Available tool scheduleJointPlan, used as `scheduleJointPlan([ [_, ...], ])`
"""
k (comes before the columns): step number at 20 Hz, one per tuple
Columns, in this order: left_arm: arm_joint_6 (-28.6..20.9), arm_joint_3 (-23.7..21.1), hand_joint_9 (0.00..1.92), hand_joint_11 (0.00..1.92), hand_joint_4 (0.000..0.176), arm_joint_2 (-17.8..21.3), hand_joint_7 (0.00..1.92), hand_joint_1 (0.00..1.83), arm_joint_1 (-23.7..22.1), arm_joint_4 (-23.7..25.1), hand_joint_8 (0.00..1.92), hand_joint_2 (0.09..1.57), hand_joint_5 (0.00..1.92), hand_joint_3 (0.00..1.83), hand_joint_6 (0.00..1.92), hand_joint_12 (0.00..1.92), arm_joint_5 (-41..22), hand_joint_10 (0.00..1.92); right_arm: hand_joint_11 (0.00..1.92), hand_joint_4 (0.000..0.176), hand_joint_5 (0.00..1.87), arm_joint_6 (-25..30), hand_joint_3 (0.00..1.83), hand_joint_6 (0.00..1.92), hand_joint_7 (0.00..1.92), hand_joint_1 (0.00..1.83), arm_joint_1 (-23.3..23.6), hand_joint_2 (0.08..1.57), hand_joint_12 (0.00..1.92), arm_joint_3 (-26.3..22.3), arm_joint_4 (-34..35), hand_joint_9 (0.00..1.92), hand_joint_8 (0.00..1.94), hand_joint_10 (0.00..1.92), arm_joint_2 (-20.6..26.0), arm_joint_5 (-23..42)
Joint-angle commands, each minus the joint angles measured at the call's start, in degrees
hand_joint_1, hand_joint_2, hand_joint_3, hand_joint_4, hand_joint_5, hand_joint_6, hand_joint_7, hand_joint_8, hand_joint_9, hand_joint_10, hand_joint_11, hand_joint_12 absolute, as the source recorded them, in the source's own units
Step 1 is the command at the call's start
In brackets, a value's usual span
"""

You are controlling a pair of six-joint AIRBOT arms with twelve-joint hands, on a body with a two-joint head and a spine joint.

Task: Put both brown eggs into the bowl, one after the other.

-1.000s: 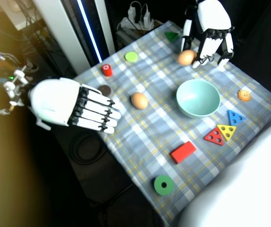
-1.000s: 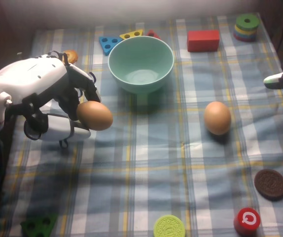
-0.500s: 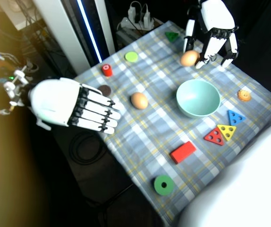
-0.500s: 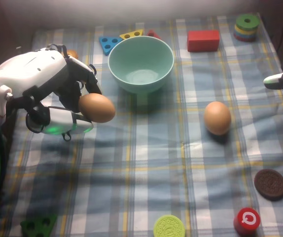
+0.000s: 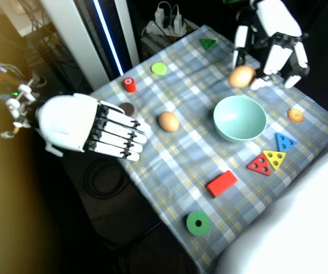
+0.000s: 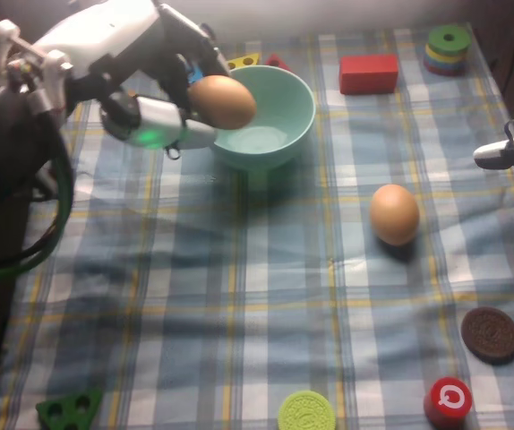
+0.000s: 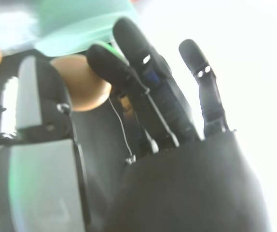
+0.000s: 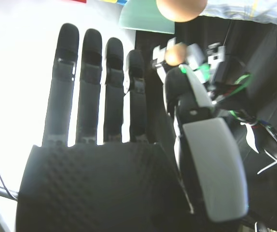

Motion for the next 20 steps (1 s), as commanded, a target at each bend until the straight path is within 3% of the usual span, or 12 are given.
scheduleJointPlan([
  [1,-0.23,1.21,1.09,0.15,0.000,-0.43,1.28,1.27,-1.24,0.27,0.57,1.01,1.20,0.00,0.49,1.01,-3.03,0.12,0.49,0.000,0.59,0.28,0.00,0.00,0.73,0.55,0.36,1.35,0.43,0.56,1.58,0.71,0.00,0.00,0.06,6.87],
  [2,-0.23,2.24,1.08,0.15,0.007,-0.95,1.25,1.27,-1.79,-0.27,0.60,1.01,1.21,0.00,0.51,1.02,-1.95,0.09,0.46,0.000,0.59,0.28,0.00,0.00,0.73,0.57,0.36,1.35,0.50,0.61,1.53,0.71,0.00,0.00,0.04,6.83],
  [5,-0.22,4.18,1.13,0.17,0.000,-1.88,1.26,1.27,-2.53,-1.26,0.63,1.03,1.13,0.00,0.62,1.00,0.52,0.06,0.46,0.000,0.61,0.28,0.00,0.00,0.75,0.60,0.33,1.36,0.62,0.65,1.52,0.74,0.00,0.00,-0.01,6.79],
  [6,-0.21,4.52,1.13,0.16,0.000,-2.06,1.27,1.27,-2.53,-1.56,0.63,1.03,1.13,0.00,0.59,1.01,0.90,0.05,0.46,0.000,0.61,0.28,0.00,0.00,0.75,0.63,0.32,1.36,0.62,0.66,1.53,0.74,0.00,0.00,-0.03,6.78],
  [8,-0.19,4.82,1.15,0.23,0.000,-2.41,1.18,1.29,-2.49,-1.78,0.88,1.04,1.23,0.00,0.30,1.10,1.37,0.06,0.51,0.000,0.60,0.28,0.00,0.00,0.74,0.62,0.30,1.37,0.58,0.66,1.54,0.75,0.00,0.00,-0.03,6.77],
  [10,-0.18,4.81,1.05,0.07,0.000,-2.67,1.06,1.23,-2.50,-1.38,1.01,1.11,0.91,0.01,0.93,1.32,1.44,0.02,0.50,0.000,0.60,0.28,0.00,0.00,0.73,0.61,0.29,1.37,0.56,0.67,1.55,0.74,0.00,0.00,-0.03,6.78],
  [12,-0.17,4.77,0.99,0.05,0.000,-2.81,0.94,1.19,-2.68,-0.97,1.20,1.17,0.82,0.00,1.09,1.33,1.50,0.01,0.50,0.000,0.61,0.28,0.00,0.00,0.74,0.61,0.26,1.37,0.54,0.66,1.57,0.74,0.00,0.00,-0.04,6.78],
  [13,-0.17,4.73,0.99,0.05,0.000,-2.86,0.94,1.19,-2.81,-0.68,1.20,1.17,0.82,0.00,1.09,1.33,1.57,0.01,0.50,0.000,0.61,0.28,0.00,0.00,0.74,0.61,0.25,1.37,0.54,0.66,1.58,0.74,0.00,0.00,-0.06,6.78],
  [14,-0.16,4.70,0.91,0.06,0.167,-2.87,0.84,0.98,-2.88,-0.55,0.34,1.16,0.86,0.00,1.15,1.30,1.65,0.00,0.49,0.000,0.60,0.28,0.00,0.00,0.73,0.61,0.25,1.37,0.54,0.65,1.59,0.73,0.00,0.00,-0.07,6.78],
  [15,-0.16,4.68,0.88,0.05,0.174,-2.87,0.84,0.97,-2.92,-0.44,0.18,1.16,0.87,0.00,1.14,1.25,1.79,0.00,0.48,0.000,0.60,0.28,0.00,0.00,0.73,0.61,0.24,1.37,0.54,0.65,1.59,0.73,0.00,0.00,-0.10,6.78],
  [19,-0.16,4.35,0.88,0.13,0.176,-2.82,0.86,0.99,-2.93,-0.31,0.03,1.14,0.90,0.00,1.09,1.14,1.57,0.01,0.48,0.000,0.61,0.32,0.00,0.00,0.75,0.59,0.20,1.36,0.60,0.65,1.66,0.75,0.00,0.00,-0.16,6.78],
  [20,-0.15,4.08,0.90,0.16,0.070,-2.70,0.85,0.99,-2.85,-0.17,0.01,1.05,0.81,0.00,0.41,1.12,1.33,0.02,0.47,0.000,0.61,0.40,0.00,0.00,0.75,0.56,0.17,1.35,0.60,0.64,1.70,0.76,0.00,0.00,-0.16,6.78],
])
